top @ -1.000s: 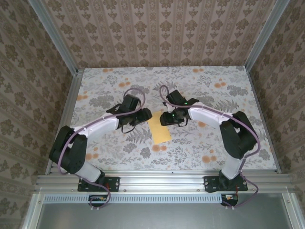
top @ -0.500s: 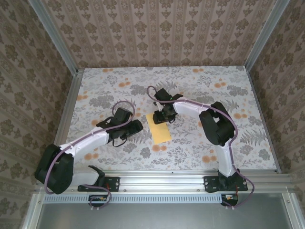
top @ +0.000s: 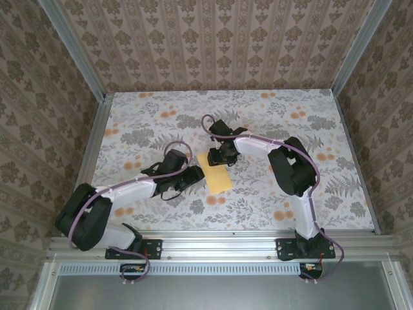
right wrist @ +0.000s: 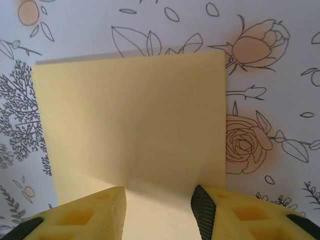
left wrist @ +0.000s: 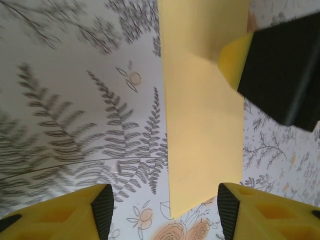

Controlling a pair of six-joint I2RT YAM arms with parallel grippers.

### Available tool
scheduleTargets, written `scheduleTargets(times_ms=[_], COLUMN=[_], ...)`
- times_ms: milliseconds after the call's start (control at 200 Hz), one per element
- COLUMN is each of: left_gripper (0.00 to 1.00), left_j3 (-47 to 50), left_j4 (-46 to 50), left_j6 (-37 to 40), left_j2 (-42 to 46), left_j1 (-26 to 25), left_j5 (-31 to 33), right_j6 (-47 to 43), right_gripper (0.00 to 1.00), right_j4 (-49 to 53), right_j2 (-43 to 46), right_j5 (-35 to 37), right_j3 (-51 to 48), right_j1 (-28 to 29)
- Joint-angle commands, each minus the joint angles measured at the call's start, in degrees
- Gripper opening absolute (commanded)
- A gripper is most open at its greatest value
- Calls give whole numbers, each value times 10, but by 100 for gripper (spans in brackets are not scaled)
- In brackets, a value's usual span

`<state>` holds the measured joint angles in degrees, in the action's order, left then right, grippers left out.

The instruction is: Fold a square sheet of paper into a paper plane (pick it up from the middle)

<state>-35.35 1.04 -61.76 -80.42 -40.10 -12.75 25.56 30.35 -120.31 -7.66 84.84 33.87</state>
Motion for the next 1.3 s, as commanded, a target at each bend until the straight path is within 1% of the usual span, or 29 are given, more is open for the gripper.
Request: scheduleTargets(times_ms=[0,110,220,380,445,505,720,750,975,1180,1295], left_gripper=[60,59,58,56,55,55,63,63,60,59,57], left_j3=[-7,-14,-17,-17,-19,-30,-58,-63,-77,-78,-76], left_j4=[-57,-62,-59,-42,-39,-15,35,37,12,-7,-11], left_j6=[-36,-53,-71,-88,-91,-92,-95,-93,-87,-86,-87], left_j2=[-30,-54,-69,-74,-77,-80,-103,-108,-125,-120,-113], left_j1=[-22,-47,-60,-68,-69,-69,-70,-70,-70,-67,-66], left_j5=[-20,-8,0,21,18,18,4,-2,-28,-38,-39], right_j6=[56,81,91,101,102,104,106,106,110,110,110], right_gripper=[45,45,45,44,44,44,44,44,43,43,43], right_j4=[31,17,10,7,7,8,8,-9,-19,-21,-21], right_j2=[-21,-14,-10,-3,-4,-5,-6,-5,-4,-7,-10], right_j5=[-3,-36,-59,-68,-72,-74,-80,-82,-97,-101,-102], right_j3=[-44,-65,-72,-75,-75,-76,-83,-85,-93,-95,-94], right_j1=[-21,-36,-40,-45,-46,-47,-48,-49,-57,-58,-58])
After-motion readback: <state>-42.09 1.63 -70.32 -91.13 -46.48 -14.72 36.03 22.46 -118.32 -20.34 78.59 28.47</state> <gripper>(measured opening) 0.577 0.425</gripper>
